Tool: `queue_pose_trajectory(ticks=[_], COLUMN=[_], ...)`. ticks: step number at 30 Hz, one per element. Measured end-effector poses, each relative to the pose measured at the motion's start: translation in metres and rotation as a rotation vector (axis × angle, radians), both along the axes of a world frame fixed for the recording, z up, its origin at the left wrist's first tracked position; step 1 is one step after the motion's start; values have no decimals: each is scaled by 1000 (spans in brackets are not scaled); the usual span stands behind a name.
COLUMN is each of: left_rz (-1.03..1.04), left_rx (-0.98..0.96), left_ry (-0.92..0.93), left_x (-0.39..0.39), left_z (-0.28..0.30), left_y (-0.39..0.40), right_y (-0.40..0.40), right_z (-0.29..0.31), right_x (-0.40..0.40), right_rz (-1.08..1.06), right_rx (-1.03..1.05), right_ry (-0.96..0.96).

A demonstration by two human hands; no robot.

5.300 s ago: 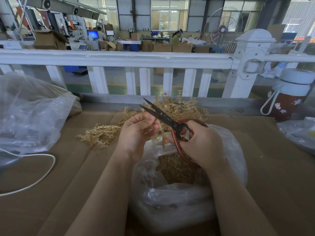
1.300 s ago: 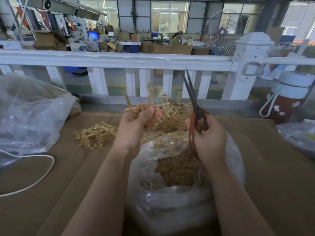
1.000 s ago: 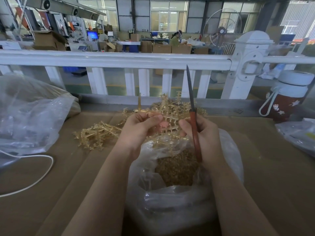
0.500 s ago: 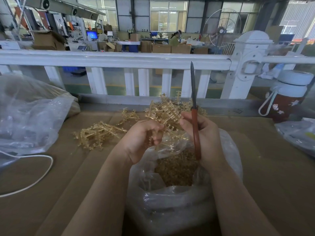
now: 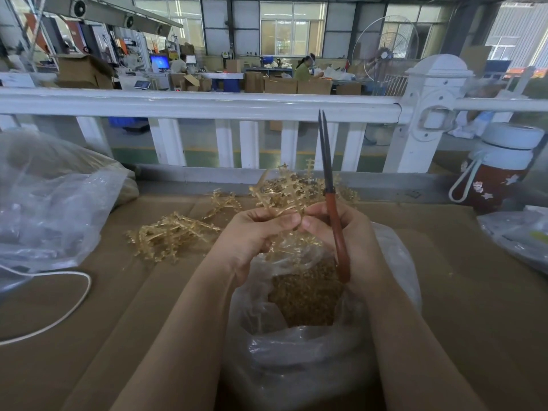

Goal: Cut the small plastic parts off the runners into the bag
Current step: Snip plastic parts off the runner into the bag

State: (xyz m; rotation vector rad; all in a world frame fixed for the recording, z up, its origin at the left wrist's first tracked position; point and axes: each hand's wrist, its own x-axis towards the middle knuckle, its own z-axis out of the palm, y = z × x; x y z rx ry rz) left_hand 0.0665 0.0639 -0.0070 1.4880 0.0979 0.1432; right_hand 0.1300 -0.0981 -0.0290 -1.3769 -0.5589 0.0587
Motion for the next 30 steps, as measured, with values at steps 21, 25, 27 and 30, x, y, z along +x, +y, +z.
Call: queue_pose_trajectory(ticks=[21, 25, 27, 30], left_rz=[191, 271, 350, 498], left_rx=[-226, 63, 308, 702], left_ry=[-57, -341, -505, -701], left_x=[1, 2, 3, 6], left_z=[2, -3, -8, -16], left_y=[2, -1, -1, 0], right_y=[4, -2, -6, -8], right_z=[-10, -1, 1, 2], right_x=[7, -2, -4, -3], right_rz=[-303, -95, 13, 93], right_rx=[-515, -128, -19, -34], right_ry=[-107, 21, 80, 95])
